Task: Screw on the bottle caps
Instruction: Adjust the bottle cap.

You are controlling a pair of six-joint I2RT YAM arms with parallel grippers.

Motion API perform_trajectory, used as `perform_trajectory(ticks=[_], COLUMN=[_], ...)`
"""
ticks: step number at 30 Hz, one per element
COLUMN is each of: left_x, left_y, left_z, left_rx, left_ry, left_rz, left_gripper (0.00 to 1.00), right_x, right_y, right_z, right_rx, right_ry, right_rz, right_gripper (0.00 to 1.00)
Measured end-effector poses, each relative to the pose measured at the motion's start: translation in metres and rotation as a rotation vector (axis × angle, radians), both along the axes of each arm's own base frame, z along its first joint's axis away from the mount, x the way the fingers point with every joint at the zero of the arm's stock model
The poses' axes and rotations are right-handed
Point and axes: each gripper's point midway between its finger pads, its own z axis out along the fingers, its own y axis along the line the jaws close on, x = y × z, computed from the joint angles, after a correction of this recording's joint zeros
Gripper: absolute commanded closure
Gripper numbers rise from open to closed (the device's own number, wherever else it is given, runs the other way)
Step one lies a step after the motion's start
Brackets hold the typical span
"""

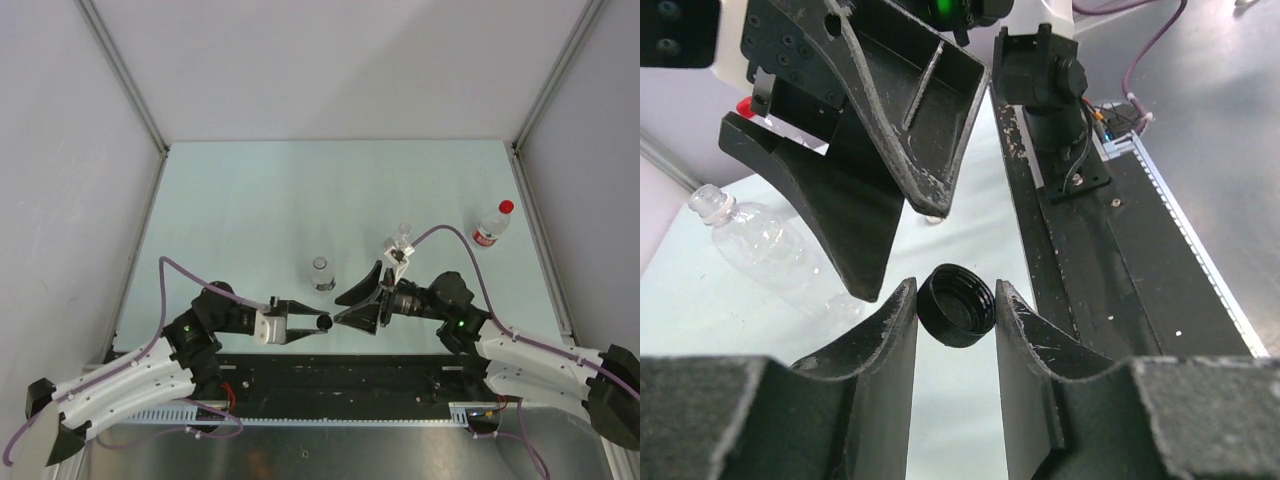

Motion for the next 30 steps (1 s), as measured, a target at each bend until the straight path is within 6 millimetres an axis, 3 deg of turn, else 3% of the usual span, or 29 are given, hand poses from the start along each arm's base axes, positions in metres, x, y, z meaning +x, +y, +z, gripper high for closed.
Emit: perform_trajectory(ticks=[4,8,15,17,26,30], left_x=[0.003,0.005,0.004,0.004,0.002,0.002], left_y=[-0.003,-0.004,-0.003,-0.003,-0.003,-0.003], left_z=[-0.008,-0.012,-0.008,-0.006,-0.005,-0.005], left_rx=[0.027,0.039,0.028,0.023,0.022,0.022], left_ry=[0.004,0.010,0.003,0.000,-0.001,0.000], left_rz=[0.002,0.006,0.007,0.007,-0.004,-0.006], left_gripper=[0.80,0.79,0.79,0.79,0.78,0.77], right_x=[-0.004,-0.007,-0.010,-0.011,-0.013,-0.014], right_y=[0.011,0.015,0.016,0.016,0.020,0.021], right_z=[-0.003,-0.004,-0.019,-0.023,-0.021,-0.017], right_rx=[-0.024,-0.034,-0.093,-0.110,-0.098,-0.082], right_ry=[-0.021,-0.041,-0.028,-0.018,-0.033,-0.048], right_rz=[0.029,0.046,0.054,0.053,0.054,0.054], right_gripper=[0.42,0.43,0.43,0.48,0.56,0.51])
